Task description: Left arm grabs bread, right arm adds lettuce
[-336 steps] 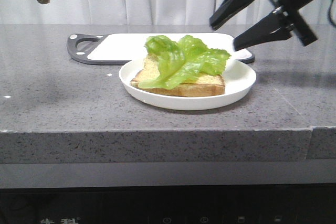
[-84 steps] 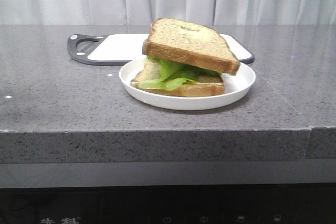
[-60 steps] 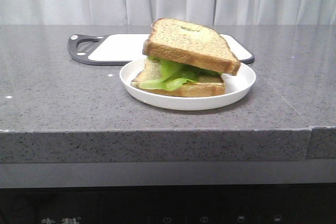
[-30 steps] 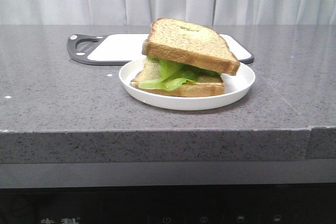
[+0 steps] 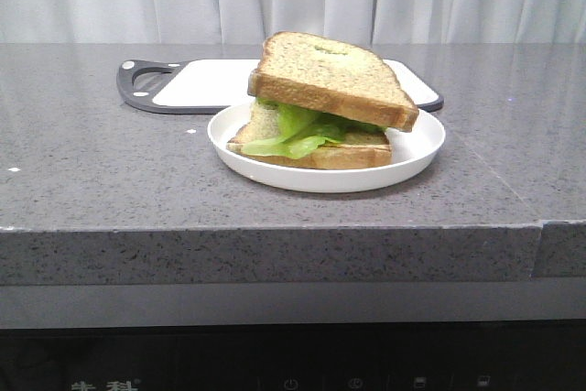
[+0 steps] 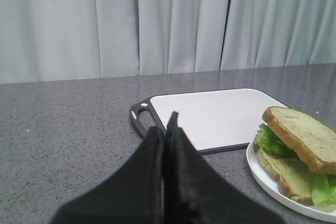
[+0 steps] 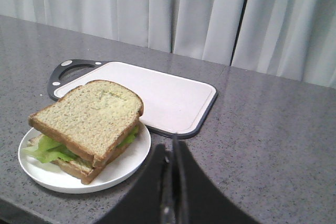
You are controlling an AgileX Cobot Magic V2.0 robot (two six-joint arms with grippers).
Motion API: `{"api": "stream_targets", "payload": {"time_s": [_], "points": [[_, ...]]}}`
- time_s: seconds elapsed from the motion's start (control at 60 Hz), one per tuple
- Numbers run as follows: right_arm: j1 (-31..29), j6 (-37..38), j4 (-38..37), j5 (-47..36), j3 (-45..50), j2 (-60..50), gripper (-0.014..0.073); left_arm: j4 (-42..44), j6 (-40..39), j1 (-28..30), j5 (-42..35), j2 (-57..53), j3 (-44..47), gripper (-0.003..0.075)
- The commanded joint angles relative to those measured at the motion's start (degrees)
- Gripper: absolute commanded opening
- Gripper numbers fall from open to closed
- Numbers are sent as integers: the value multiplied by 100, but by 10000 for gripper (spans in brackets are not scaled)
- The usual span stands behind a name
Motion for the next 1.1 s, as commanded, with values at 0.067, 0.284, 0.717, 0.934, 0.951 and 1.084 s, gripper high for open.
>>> {"api": "stream_targets", "payload": {"time_s": [0.067,0.284,0.717,0.934,0.951,1.084], "points": [[0,-49,97,-403,-164,47,-61,-60,-7,0,-378,36,-139,-20],[0,-49,97,-397,-164,47,-61,2796,-2315,11,-343,-44,-59,-20],[0,-49,97,-397,-164,47,-61,2936,-2746,1540,-106,-2036,1631,-20],[0,-49,97,-364,-164,47,-61,3090,-2920,1605,-91,-2006,2007,-20],[0,-49,97,-364,-164,47,-61,3090,-2920,1605,-109,-2006,2009,-21],[0,-49,97,-358,-164,47,-61,3148,-2920,1605,-12,-2006,2009,-20]]}}
